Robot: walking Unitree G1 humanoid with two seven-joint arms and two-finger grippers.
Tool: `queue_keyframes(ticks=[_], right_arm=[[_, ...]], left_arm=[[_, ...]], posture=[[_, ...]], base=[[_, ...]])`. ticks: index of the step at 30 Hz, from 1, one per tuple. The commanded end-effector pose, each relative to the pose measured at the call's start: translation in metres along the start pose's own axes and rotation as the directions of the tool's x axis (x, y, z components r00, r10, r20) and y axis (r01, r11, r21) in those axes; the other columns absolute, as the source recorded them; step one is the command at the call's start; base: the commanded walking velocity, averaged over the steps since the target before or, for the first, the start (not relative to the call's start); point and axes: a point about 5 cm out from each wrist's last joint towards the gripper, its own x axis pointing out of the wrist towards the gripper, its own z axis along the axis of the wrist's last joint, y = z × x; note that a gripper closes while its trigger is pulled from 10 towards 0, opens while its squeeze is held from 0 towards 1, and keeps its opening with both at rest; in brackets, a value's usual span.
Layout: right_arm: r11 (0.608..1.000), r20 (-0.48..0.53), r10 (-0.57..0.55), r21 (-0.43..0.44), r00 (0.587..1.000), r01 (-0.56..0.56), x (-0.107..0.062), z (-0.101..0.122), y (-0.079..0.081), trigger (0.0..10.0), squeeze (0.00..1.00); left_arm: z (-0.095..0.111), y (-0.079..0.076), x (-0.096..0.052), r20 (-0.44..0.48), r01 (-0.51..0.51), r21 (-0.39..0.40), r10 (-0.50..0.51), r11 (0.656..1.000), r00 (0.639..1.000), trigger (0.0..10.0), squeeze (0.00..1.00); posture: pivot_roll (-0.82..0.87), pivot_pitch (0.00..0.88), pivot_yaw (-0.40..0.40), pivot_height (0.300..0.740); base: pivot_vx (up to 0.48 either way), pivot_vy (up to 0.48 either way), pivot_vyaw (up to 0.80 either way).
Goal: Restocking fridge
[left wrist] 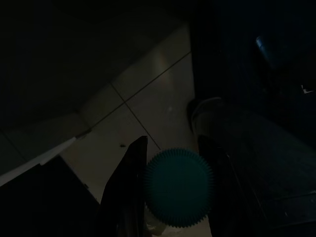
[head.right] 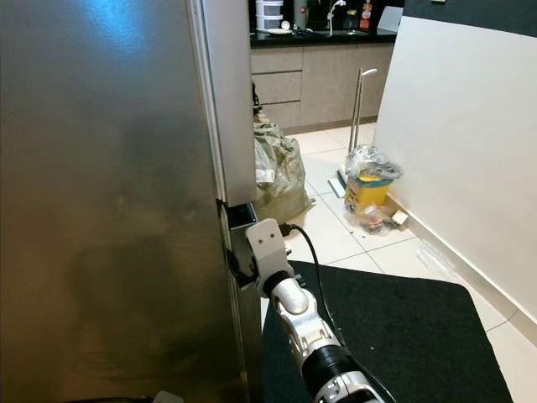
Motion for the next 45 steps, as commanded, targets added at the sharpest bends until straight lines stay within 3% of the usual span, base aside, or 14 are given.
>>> queue_keyframes(ticks=[1, 45], right_arm=[[0.994, 0.097, -0.100, 0.054, 0.990, 0.095, 0.016, 0.032, -0.005, 10.0, 0.00], [0.973, 0.075, -0.229, 0.028, 0.971, 0.227, 0.006, 0.021, -0.040, 10.0, 0.00]], left_arm=[[0.000, -0.009, 0.001, -0.007, 0.032, 0.001, -0.032, 0.999, 0.999, 10.0, 0.00], [0.001, -0.008, 0.001, 0.001, 0.033, 0.013, -0.033, 0.999, 0.999, 10.0, 0.00]], posture=[[-0.08, 0.000, -0.046, 0.740], [-0.08, 0.000, -0.045, 0.740]], base=[[0.000, 0.000, 0.00], [0.000, 0.000, 0.00]])
